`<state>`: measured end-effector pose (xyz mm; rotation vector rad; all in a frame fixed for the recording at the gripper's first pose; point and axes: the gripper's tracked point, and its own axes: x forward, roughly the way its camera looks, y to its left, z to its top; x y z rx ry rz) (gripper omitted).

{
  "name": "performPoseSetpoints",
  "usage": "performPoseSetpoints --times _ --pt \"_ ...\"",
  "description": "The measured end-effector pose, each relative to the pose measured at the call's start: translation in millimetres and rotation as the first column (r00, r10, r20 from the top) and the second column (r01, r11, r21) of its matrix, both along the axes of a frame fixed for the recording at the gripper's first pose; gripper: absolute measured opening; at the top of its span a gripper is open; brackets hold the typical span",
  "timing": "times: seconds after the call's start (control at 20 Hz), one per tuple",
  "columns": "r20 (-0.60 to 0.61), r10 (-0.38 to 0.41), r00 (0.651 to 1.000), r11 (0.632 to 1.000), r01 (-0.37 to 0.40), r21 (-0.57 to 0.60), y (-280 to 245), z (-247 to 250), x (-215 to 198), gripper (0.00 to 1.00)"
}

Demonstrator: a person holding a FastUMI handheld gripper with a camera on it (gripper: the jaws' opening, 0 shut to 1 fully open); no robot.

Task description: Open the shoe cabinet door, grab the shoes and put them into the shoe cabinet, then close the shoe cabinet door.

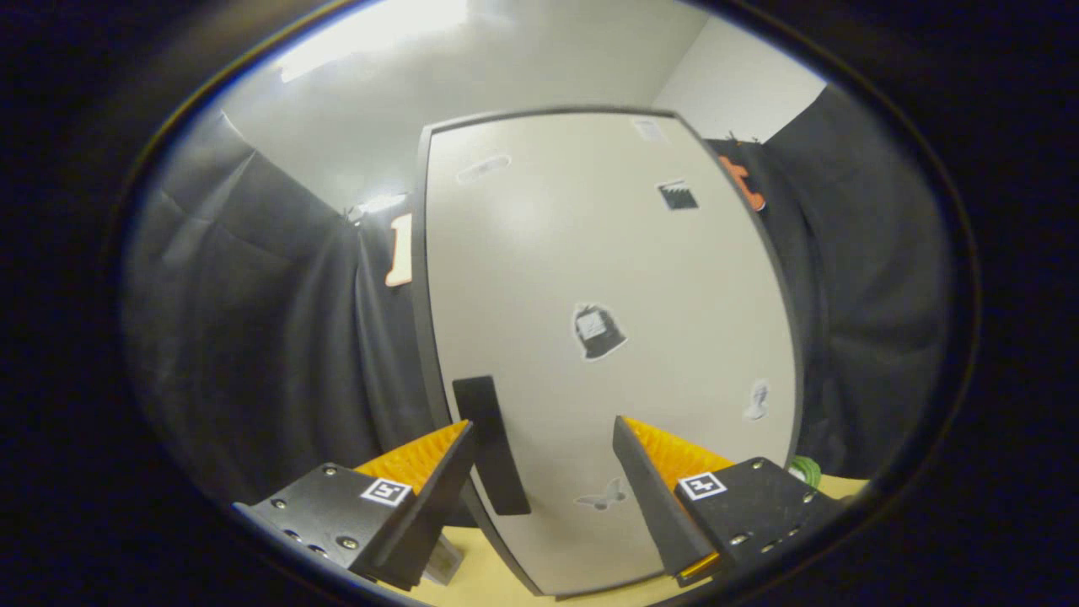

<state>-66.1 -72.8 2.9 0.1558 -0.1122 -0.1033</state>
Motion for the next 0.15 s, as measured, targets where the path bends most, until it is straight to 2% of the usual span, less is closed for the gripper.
performPoseSetpoints --times 0.15 --pt "0.033 -0.106 0.994 0.994 0.106 -0.023 -41 23 -26 0.99"
